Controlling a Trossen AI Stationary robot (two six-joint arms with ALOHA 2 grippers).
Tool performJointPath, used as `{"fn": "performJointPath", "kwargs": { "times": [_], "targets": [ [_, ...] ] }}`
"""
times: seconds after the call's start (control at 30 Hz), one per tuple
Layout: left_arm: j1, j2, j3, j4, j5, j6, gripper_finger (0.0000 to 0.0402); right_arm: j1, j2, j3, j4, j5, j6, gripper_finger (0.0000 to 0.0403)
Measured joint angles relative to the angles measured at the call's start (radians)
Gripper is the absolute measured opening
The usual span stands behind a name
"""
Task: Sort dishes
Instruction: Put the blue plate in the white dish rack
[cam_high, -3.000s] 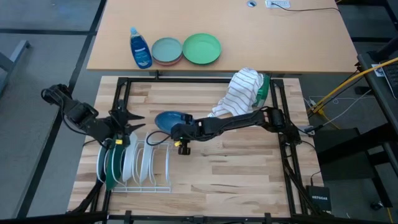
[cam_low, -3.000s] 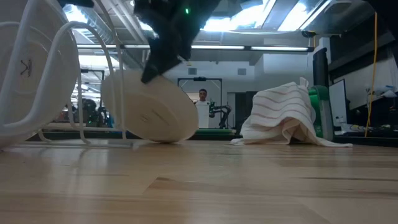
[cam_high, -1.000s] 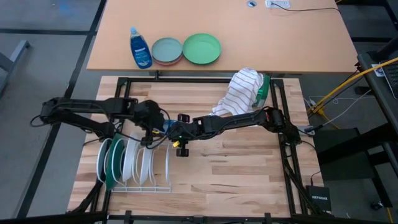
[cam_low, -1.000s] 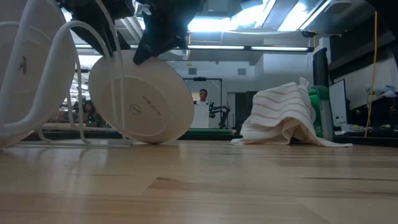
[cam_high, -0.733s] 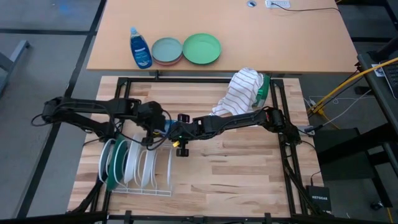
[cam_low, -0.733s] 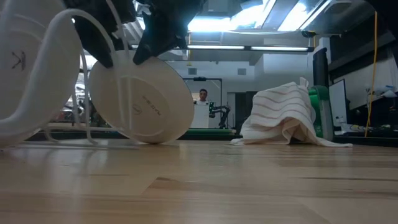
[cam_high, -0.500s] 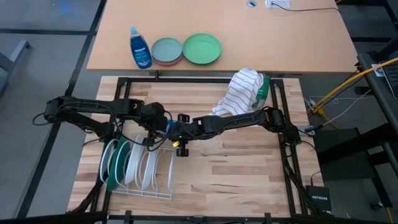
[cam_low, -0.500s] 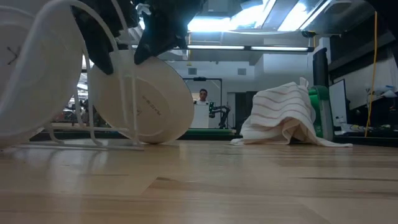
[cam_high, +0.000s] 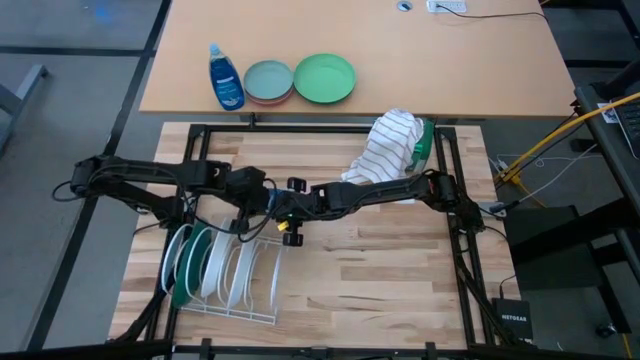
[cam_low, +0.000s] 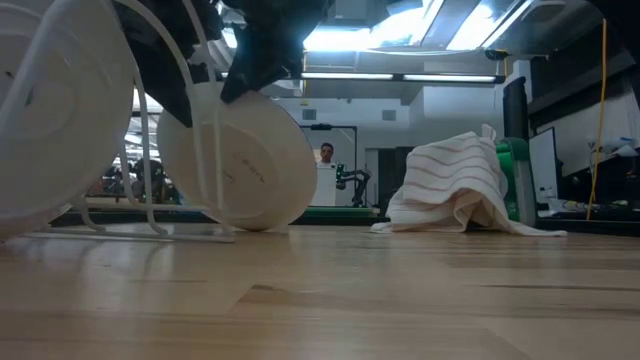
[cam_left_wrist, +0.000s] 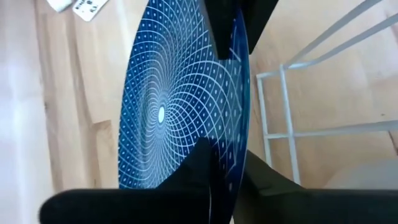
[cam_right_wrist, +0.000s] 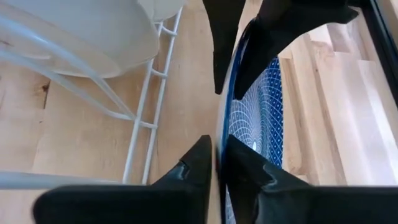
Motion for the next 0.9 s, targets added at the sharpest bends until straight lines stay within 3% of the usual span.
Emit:
{"fn": "performJointPath", "kwargs": {
  "times": [0.3, 0.9],
  "targets": [
    [0.0, -0.048, -0.002, -0.001, -0.024, -0.06, 0.0012, 0.0, -0.004, 0.003, -0.009, 0.035, -0.002, 0.0078],
    [0.003, -0.09, 0.021, -0.014, -0.054, -0.191, 0.0007, 0.004, -0.119, 0.001, -0.18, 0.175, 0.0, 0.0076]
  ]
}}
